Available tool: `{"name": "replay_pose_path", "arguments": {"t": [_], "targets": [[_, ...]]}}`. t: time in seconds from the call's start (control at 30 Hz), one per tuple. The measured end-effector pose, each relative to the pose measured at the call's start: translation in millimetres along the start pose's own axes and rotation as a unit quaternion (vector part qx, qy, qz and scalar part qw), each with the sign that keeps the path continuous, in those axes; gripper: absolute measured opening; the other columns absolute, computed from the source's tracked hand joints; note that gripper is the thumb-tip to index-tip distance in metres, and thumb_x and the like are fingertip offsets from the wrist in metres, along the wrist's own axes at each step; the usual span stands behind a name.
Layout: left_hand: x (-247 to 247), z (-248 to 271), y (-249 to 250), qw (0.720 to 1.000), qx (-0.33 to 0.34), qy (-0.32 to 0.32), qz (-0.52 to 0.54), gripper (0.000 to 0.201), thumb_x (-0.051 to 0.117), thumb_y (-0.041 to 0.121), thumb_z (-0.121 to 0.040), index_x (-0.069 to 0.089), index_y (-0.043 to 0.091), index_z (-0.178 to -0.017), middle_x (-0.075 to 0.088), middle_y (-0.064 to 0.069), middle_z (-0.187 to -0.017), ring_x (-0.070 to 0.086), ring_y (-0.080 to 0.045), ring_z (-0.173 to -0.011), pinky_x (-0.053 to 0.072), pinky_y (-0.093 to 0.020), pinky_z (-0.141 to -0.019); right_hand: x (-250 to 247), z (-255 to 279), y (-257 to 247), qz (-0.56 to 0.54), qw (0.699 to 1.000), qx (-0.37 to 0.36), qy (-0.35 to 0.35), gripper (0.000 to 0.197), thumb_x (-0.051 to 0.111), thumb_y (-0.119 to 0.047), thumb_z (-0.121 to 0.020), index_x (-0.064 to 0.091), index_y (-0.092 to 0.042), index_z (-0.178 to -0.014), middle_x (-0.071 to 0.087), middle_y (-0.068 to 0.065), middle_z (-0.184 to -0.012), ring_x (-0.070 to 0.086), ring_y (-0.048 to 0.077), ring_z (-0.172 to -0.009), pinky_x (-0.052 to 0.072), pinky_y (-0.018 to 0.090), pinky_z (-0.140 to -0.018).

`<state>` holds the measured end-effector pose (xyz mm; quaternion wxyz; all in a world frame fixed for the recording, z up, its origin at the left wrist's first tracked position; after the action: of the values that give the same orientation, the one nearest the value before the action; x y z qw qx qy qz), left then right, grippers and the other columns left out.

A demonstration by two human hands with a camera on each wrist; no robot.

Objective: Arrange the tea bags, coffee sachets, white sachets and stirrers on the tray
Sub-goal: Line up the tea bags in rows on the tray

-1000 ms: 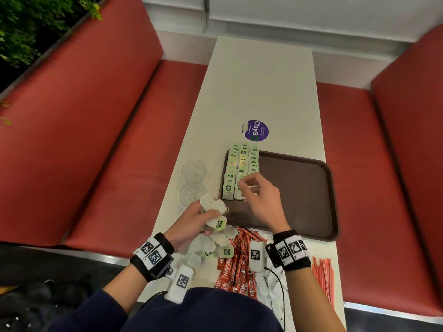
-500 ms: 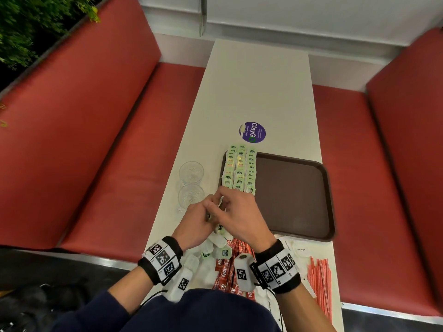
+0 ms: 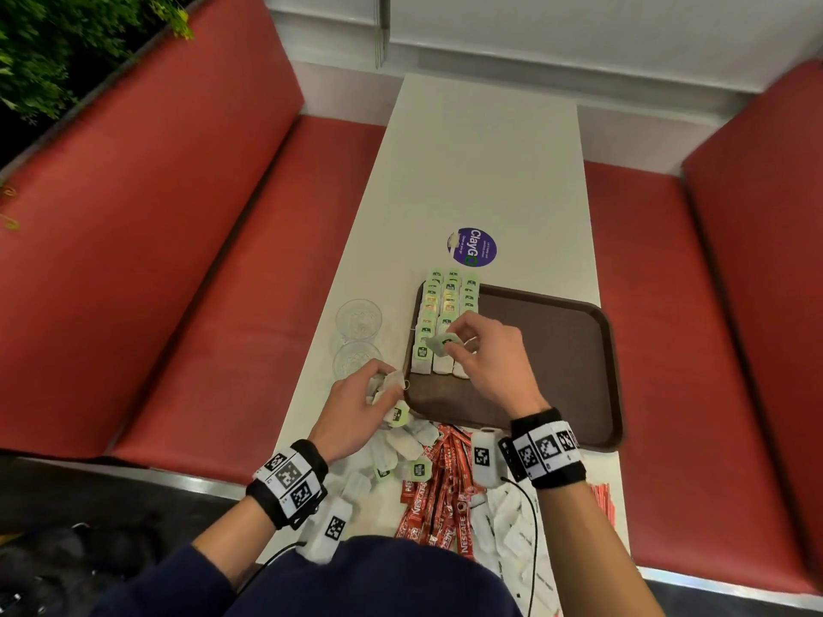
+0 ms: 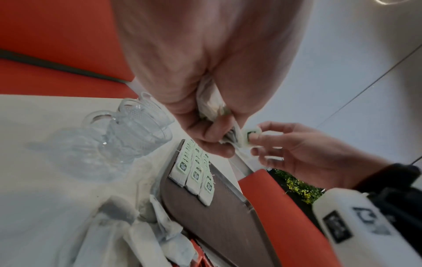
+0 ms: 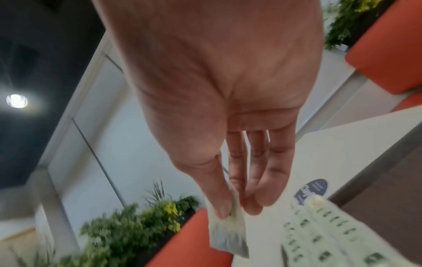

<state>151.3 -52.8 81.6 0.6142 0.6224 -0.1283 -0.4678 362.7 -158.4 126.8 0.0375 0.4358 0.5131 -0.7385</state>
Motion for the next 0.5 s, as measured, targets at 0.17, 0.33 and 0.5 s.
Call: {"name": "replay_pose_path", "arguments": {"t": [0.17,0.33,0.5], "targets": [[-3,1,-9,1.000,-0.018,-0.002,0.014,0.008,0.068,0.036,-0.106,0.064,0.033,-0.113,0.068,0.021,-0.075,0.056,0.002,-0.055,0.044,-0.019,-0.057,44,-21,30,0.137,0.986,0.035,-0.092,0.009,0.072,-0.036,-0.099,0.070,-0.036,-0.108,0.074,-0.008,-0.112,0.070,0.026,-0.104,0.060,0.047,-0.091],[-8,0,-24,0.999,-0.029,0.003,0.014,0.009,0.068,0.043,-0.105,0.063,0.040,-0.112,0.064,0.018,-0.078,0.052,0.001,-0.055,0.049,-0.033,-0.063,83,-37,41,0.217,0.960,0.025,-0.176,0.021,0.061,-0.024,-0.107,0.071,-0.029,-0.125,0.070,0.003,-0.128,0.067,0.031,-0.116,0.048,0.043,-0.089],[-11,2,-26,0.999,-0.037,0.005,0.025,0.011,0.069,0.045,-0.104,0.063,0.042,-0.112,0.064,0.014,-0.079,0.050,-0.007,-0.053,0.051,-0.038,-0.061,101,-53,40,0.273,0.949,0.000,-0.158,0.018,0.059,-0.015,-0.106,0.064,-0.024,-0.121,0.069,0.010,-0.119,0.069,0.036,-0.104,0.055,0.044,-0.082]]}}
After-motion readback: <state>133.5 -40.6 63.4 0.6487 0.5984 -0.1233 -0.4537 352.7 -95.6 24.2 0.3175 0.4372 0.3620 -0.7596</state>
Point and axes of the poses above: each hand's wrist, its own z-axis away from the middle knuckle, its own x-axis out of the palm, y = z × x, the point moved 4 cm from there along -z, towards the middle knuckle
